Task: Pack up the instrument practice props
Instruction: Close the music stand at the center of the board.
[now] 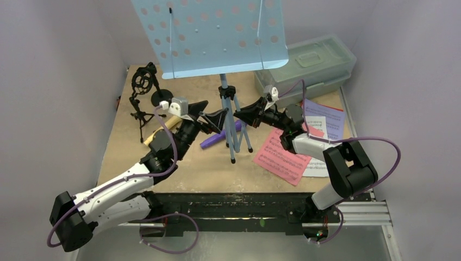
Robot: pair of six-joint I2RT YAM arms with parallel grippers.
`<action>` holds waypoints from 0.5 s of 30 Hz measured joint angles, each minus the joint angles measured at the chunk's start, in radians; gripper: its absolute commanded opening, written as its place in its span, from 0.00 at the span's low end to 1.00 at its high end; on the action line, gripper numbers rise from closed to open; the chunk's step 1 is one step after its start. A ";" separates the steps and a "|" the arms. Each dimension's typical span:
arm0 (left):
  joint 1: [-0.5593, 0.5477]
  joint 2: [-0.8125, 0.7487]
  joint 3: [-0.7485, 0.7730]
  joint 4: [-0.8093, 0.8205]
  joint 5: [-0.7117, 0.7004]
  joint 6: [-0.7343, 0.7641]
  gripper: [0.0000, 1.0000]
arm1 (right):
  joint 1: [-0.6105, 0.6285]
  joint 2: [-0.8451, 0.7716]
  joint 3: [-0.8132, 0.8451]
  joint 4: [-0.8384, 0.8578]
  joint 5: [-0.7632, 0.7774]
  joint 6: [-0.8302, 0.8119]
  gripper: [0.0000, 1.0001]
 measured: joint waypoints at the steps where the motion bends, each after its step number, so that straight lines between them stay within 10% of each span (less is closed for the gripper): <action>1: -0.002 0.011 0.019 0.004 -0.018 0.012 0.93 | 0.000 0.000 -0.001 0.002 0.002 0.000 0.00; 15: -0.007 0.243 0.200 0.060 -0.187 0.051 0.71 | 0.000 0.000 -0.009 0.020 -0.003 0.000 0.00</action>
